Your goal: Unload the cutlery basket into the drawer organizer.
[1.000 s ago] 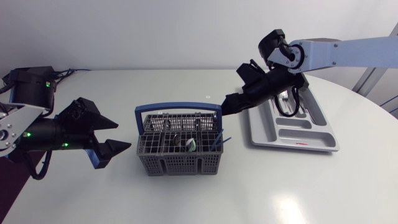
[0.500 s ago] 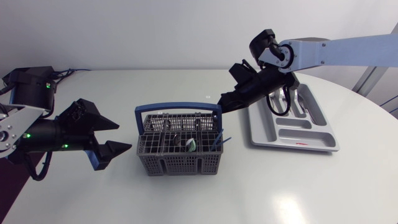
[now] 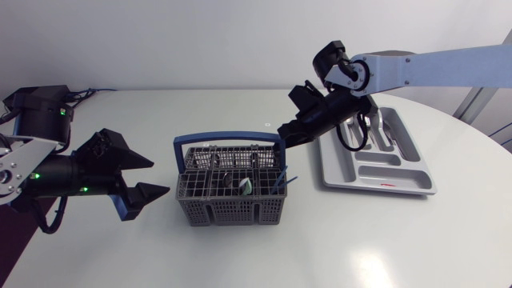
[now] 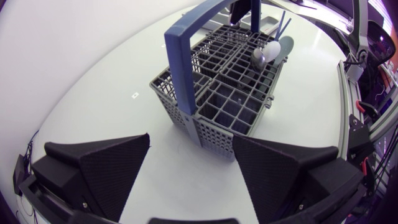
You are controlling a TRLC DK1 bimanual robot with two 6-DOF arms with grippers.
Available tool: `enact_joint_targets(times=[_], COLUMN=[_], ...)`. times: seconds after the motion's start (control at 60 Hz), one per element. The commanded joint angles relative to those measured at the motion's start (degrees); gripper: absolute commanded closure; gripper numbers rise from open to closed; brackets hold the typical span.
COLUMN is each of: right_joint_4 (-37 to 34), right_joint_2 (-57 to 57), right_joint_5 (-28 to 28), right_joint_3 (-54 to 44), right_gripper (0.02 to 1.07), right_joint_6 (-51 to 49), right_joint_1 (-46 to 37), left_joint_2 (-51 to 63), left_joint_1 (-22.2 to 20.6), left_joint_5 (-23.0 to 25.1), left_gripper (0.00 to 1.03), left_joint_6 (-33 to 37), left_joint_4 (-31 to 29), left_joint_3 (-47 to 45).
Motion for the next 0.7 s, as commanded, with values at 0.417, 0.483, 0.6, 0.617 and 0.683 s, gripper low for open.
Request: enact_joint_targets(times=[0.417, 0.483, 0.6, 0.617, 0.683], right_joint_4=[-0.32, -0.41, -0.58, -0.67, -1.11], right_joint_2=[-3.93, -4.63, -5.6, -5.69, -6.22], right_joint_5=[0.39, 0.13, -0.58, -0.58, -1.81], right_joint_3=[-0.22, -0.3, -0.65, -0.65, -0.65], right_gripper=[1.01, 1.01, 1.01, 1.01, 1.01], right_joint_6=[2.27, 2.27, 2.27, 2.27, 2.27], right_joint_1=[0.86, 0.69, 0.34, 0.34, 0.16], left_joint_2=[-0.81, -0.81, -0.9, -0.99, -1.08], left_joint_1=[-0.5, -0.5, -0.5, -0.5, -0.58], left_joint_5=[0.59, 0.59, 0.59, 0.59, 0.59], left_gripper=[0.05, 0.05, 0.05, 0.05, 0.05], left_joint_6=[1.57, 1.57, 1.57, 1.57, 1.48], left_joint_4=[-0.03, -0.03, -0.03, -0.03, -0.03], left_joint_3=[-1.86, -1.94, -2.21, -2.21, -2.3])
